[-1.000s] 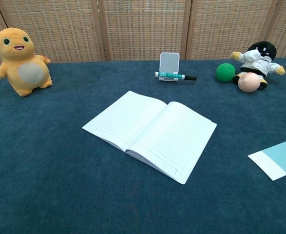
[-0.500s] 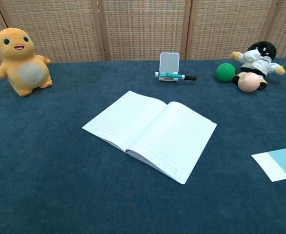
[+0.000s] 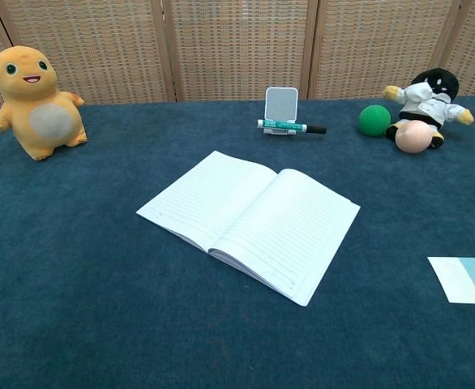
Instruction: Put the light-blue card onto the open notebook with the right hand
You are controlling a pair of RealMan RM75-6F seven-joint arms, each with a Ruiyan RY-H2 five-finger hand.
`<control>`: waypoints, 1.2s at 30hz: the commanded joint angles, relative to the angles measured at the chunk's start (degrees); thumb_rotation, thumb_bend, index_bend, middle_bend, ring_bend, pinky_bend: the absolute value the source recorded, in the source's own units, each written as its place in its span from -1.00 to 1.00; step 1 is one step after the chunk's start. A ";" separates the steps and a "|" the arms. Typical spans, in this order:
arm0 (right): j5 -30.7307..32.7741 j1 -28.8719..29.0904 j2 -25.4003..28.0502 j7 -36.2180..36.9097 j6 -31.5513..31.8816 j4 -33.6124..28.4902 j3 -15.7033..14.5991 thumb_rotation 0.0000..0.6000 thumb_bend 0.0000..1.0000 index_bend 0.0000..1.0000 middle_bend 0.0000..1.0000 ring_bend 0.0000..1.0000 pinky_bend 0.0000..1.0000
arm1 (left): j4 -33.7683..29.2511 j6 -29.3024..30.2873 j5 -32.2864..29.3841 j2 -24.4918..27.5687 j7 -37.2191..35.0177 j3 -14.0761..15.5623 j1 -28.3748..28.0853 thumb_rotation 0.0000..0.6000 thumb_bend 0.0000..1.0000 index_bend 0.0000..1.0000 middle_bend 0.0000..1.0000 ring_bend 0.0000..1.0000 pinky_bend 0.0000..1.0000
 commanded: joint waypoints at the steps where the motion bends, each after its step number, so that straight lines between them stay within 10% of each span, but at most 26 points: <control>1: -9.74 -1.03 0.91 12.71 5.30 1.54 0.98 1.00 -1.00 -0.89 -1.00 -1.00 -0.91 | -0.06 -0.02 -0.08 -0.05 0.19 -0.04 -0.04 1.00 -1.00 -1.00 -1.00 -1.00 -1.00; 12: -20.74 -1.87 0.42 34.79 10.82 6.52 -1.10 1.00 -1.00 -0.74 -1.00 -1.00 -0.91 | -0.15 -0.41 -0.23 -0.26 0.93 0.13 -0.25 1.00 -1.00 -1.00 -1.00 -1.00 -1.00; 36: -12.59 -3.83 -4.02 32.48 6.34 3.13 0.32 1.00 -1.00 -0.58 -1.00 -1.00 -0.91 | 0.05 -0.75 -0.42 -0.04 0.62 0.27 -0.40 1.00 -1.00 -1.00 -1.00 -1.00 -1.00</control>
